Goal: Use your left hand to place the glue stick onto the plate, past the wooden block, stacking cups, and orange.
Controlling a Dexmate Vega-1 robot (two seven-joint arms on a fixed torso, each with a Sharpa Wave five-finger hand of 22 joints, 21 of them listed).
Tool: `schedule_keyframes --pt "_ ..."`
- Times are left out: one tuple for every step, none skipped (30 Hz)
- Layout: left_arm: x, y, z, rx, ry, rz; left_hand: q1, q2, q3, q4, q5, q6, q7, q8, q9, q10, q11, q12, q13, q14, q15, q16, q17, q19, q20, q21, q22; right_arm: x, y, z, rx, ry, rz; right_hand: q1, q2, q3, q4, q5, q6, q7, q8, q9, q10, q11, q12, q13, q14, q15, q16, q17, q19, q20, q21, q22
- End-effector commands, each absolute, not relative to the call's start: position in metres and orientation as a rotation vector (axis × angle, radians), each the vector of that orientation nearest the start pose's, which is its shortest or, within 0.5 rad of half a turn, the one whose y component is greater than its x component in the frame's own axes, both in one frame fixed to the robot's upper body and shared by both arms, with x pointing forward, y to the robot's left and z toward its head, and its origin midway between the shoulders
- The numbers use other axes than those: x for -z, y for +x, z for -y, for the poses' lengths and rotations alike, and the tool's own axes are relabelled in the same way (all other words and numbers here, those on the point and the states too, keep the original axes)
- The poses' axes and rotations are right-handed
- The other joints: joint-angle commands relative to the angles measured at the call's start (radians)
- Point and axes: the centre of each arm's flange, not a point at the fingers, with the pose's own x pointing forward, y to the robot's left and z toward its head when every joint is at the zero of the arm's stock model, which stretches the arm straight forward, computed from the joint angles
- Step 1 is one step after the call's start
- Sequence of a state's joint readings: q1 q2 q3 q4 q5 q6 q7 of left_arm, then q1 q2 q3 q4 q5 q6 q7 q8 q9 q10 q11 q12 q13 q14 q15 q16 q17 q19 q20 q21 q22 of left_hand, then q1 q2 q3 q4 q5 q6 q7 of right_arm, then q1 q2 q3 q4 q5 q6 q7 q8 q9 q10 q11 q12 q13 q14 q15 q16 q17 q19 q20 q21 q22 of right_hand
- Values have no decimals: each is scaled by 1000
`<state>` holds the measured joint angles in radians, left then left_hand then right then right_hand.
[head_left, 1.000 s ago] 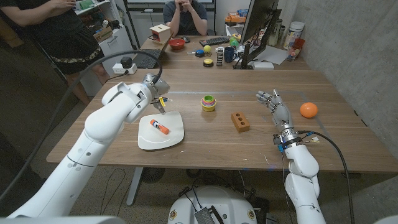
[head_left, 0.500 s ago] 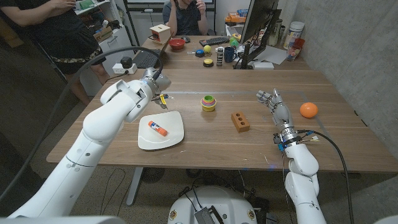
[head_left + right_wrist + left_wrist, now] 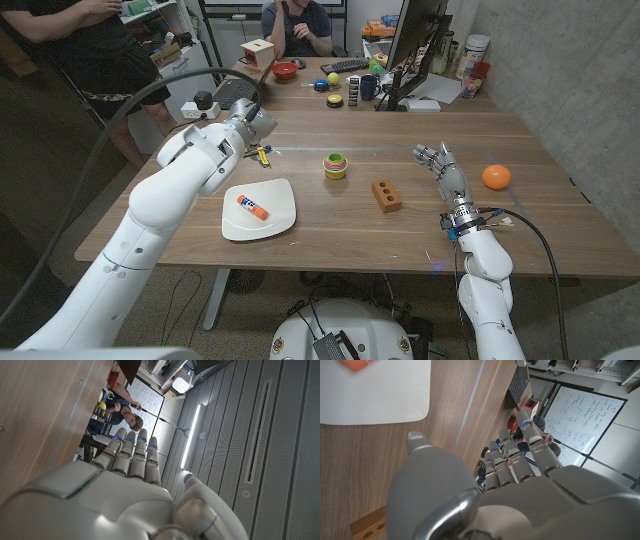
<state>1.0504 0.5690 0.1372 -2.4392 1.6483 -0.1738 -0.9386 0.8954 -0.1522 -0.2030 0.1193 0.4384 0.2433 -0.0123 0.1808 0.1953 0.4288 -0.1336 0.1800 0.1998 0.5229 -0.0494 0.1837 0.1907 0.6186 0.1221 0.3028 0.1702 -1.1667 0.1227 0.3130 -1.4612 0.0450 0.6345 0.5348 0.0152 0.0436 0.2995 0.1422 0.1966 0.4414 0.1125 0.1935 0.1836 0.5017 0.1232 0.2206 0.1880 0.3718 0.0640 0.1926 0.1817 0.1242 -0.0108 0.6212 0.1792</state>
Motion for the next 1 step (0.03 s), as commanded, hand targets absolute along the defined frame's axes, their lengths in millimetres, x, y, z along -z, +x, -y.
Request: schedule_keyframes --pt "-105 416 -201 -421 2307 324 3 11 -12 -1 9 -13 6 -3 1 -12 5 -1 2 -15 -133 -5 2 -4 0 -7 5 101 551 289 -164 -92 912 5 -5 -4 1 6 4 8 1 5 10 1 4 5 10 1 -1 -1 13 1 -4 1"
